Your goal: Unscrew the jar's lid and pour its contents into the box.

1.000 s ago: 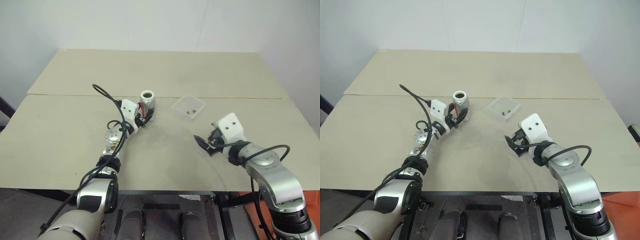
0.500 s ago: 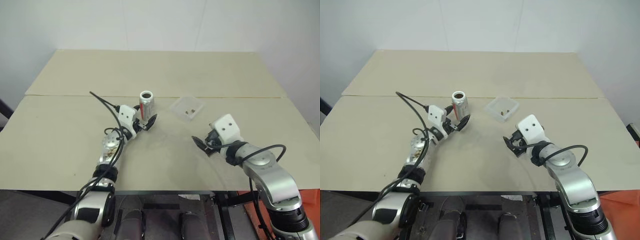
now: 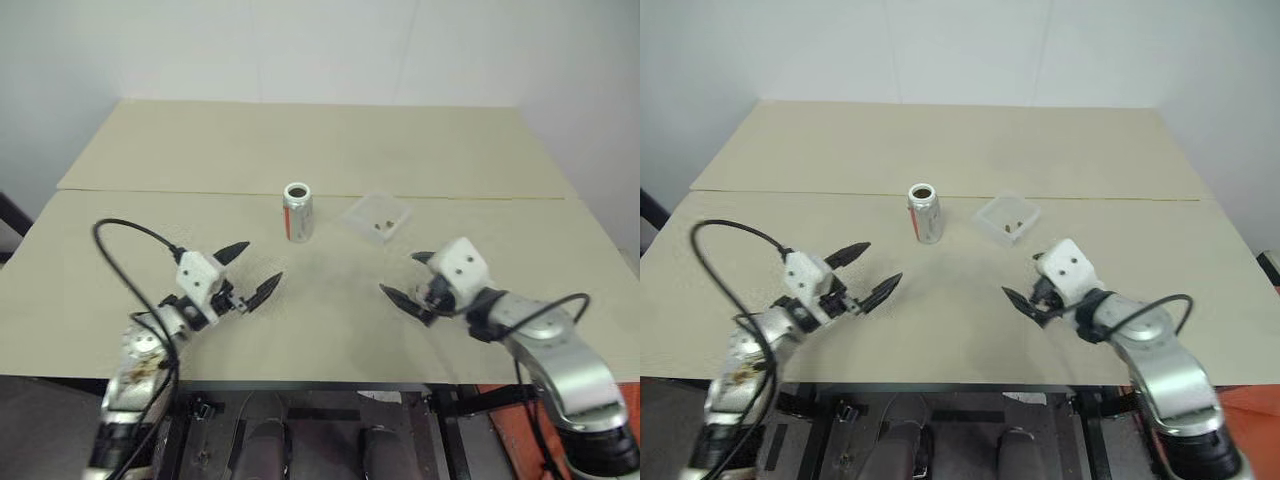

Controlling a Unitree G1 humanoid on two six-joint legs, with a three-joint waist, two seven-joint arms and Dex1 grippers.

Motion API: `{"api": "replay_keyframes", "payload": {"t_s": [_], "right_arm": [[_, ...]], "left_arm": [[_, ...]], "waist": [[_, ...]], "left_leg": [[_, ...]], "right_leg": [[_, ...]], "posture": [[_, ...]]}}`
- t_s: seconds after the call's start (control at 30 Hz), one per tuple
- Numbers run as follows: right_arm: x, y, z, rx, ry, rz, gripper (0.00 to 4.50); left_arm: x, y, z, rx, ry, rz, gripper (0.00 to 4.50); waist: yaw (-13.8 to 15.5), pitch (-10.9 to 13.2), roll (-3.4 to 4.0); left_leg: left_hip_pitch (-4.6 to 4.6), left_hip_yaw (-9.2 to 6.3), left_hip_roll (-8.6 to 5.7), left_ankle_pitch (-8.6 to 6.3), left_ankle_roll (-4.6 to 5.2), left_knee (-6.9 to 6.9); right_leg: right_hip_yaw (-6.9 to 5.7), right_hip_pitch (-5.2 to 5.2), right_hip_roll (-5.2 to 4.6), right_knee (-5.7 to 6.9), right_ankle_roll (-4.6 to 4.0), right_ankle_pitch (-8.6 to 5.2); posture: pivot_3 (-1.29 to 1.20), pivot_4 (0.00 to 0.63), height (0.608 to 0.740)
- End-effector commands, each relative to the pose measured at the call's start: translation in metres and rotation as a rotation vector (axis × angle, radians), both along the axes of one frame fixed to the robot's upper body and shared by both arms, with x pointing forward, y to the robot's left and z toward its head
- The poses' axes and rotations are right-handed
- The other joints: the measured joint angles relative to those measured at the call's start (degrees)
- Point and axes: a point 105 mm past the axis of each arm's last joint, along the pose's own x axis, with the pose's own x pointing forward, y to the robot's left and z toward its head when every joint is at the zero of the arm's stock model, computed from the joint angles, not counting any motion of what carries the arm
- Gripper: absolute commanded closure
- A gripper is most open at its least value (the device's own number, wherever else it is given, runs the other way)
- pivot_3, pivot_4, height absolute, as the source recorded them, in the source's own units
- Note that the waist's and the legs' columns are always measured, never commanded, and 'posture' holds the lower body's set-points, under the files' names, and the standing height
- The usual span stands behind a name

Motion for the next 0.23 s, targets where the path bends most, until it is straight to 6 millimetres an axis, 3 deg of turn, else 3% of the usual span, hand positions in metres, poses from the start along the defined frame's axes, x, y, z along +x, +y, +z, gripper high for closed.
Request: {"api": "replay_keyframes", "payload": {"t_s": [0.03, 0.17, 0.23], "right_arm": [[-0.013, -0.017, 0.022, -0.010, -0.055, 0.091, 0.00], [-0.038, -0.032, 0.025, -0.016, -0.052, 0.244, 0.00], [-0.039, -0.040, 0.026, -0.020, -0.054, 0.251, 0.00]], "left_arm": [[-0.029, -0.007, 0.022, -0.055, -0.001, -0.150, 0.04], [-0.044, -0.011, 0.021, -0.105, 0.062, -0.203, 0.04], [-0.047, -0.014, 0.026, -0.145, 0.075, -0.202, 0.04]], "waist": [[-0.1, 0.0, 0.00], [-0.2, 0.0, 0.03], [-0.2, 0.0, 0.02]], "left_leg": [[0.16, 0.01, 0.02, 0.00, 0.00, -0.01], [1.09, 0.14, 0.08, -0.01, -0.01, -0.32], [1.24, 0.15, 0.09, -0.01, -0.01, -0.32]], "right_leg": [[0.01, 0.14, 0.00, -0.07, -0.01, -0.01], [0.03, 1.01, 0.01, -0.58, -0.13, -0.07], [0.05, 1.15, 0.02, -0.58, -0.13, -0.07]], "posture": [[0.00, 0.150, 0.740], [0.00, 0.150, 0.740], [0.00, 0.150, 0.740]]}}
